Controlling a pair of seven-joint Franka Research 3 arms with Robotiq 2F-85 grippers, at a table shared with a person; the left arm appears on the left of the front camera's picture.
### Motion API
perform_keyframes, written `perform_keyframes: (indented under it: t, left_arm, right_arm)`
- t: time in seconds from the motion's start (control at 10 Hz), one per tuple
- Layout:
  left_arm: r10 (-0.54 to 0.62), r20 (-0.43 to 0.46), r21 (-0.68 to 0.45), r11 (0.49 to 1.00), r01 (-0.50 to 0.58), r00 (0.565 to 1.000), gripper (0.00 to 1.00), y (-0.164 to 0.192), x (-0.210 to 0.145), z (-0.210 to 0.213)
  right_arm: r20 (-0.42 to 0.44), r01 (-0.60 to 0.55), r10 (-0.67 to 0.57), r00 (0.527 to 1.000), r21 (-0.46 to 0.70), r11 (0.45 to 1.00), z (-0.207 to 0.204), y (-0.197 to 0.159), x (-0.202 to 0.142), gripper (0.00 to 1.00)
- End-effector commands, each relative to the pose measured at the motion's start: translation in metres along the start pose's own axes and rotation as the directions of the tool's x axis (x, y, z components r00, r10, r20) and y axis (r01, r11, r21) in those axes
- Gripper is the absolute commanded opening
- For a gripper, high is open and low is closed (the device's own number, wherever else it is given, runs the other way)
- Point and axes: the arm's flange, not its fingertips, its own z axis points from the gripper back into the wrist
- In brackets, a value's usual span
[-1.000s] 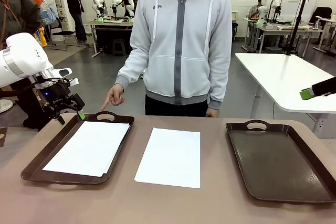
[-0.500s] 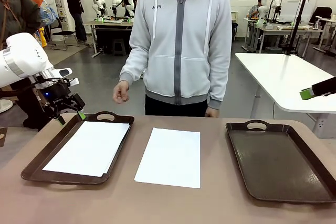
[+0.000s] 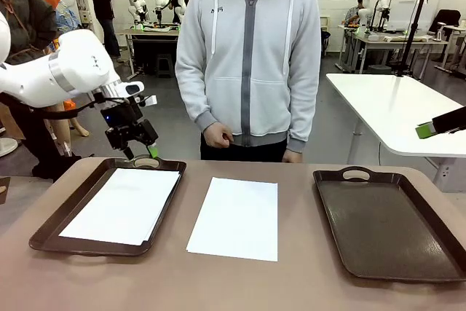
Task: Sort the A4 documents.
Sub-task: Receive the A4 Paper.
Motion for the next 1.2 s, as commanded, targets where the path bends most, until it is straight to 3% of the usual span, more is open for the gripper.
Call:
perform_keyframes:
  t: [0.0, 0.3, 0.4, 0.6, 0.8, 1.1]
  left_arm:
    - [-0.172, 0.069, -0.017, 0.985, 0.173, 0.983, 1.00, -0.019, -0.031, 0.021]
    - [-0.408, 0.219, -0.059, 0.901, 0.430, 0.886, 1.00, -0.064, -0.071, 0.052]
    - [-0.413, 0.294, -0.040, 0.896, 0.442, 0.862, 1.00, -0.068, -0.081, 0.058]
    - [-0.318, 0.410, -0.038, 0.931, 0.364, 0.855, 1.00, -0.067, -0.099, 0.066]
    - [-0.266, 0.513, 0.000, 0.951, 0.310, 0.816, 1.00, -0.067, -0.113, 0.076]
    - [-0.265, 0.507, -0.045, 0.942, 0.332, 0.820, 1.00, -0.067, -0.115, 0.076]
  right_arm:
    - [0.004, 0.003, -0.003, 1.000, 0.020, 1.000, -0.001, -0.001, -0.001, 1.00]
    - [0.004, 0.003, -0.003, 1.000, 0.020, 1.000, -0.001, -0.001, -0.001, 1.00]
    - [0.004, 0.003, -0.003, 1.000, 0.020, 1.000, -0.001, -0.001, -0.001, 1.00]
    - [0.004, 0.003, -0.003, 1.000, 0.020, 1.000, -0.001, -0.001, -0.001, 1.00]
    - [0.004, 0.003, -0.003, 1.000, 0.020, 1.000, -0.001, -0.001, -0.001, 1.00]
    - [0.004, 0.003, -0.003, 1.000, 0.020, 1.000, -0.001, -0.001, -0.001, 1.00]
